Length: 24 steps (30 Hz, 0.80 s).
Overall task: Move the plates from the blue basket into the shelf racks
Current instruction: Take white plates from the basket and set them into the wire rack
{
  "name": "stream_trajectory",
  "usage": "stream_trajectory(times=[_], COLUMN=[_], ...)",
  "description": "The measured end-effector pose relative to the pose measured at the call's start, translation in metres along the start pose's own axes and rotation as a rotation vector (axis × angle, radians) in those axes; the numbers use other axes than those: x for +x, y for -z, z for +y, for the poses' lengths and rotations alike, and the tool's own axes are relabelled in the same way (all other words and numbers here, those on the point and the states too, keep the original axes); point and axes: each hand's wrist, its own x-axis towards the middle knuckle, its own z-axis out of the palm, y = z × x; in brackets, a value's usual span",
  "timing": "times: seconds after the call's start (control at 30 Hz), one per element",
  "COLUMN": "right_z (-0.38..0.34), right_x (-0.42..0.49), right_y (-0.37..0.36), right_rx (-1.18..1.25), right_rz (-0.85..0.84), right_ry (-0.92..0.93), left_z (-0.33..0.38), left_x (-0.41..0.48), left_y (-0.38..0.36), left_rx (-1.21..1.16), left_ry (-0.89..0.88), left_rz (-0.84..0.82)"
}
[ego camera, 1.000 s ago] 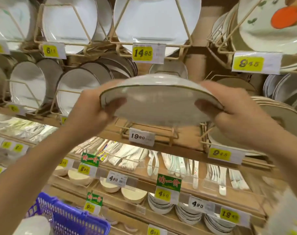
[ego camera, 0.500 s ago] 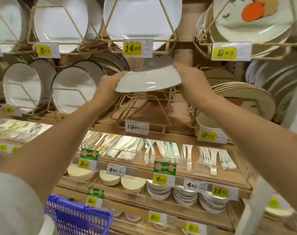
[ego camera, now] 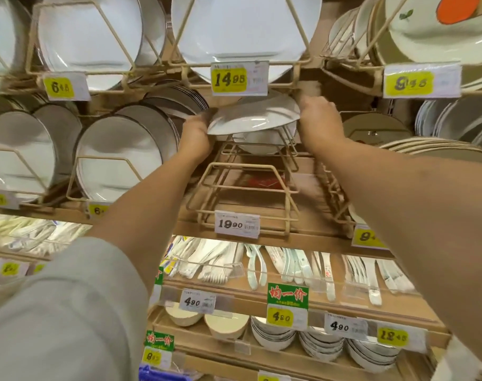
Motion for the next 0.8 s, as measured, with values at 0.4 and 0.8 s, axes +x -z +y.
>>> stream_trajectory(times=[0.4, 0.8], right_z=[0.031, 0.057], right_x=[0.067, 0.12], right_y=[-0.08, -0.103], right_rx=[-0.095, 0.075], right_rz=[0.12, -0.094], right_ry=[-0.23, -0.441], left_z=[-0.031, -0.041], left_x=[0.101, 0.146], left_y=[-0.076, -0.105], left_rx=[0.0, -0.092], left_ry=[-0.021, 0.166], left_rz=[0.045, -0.07])
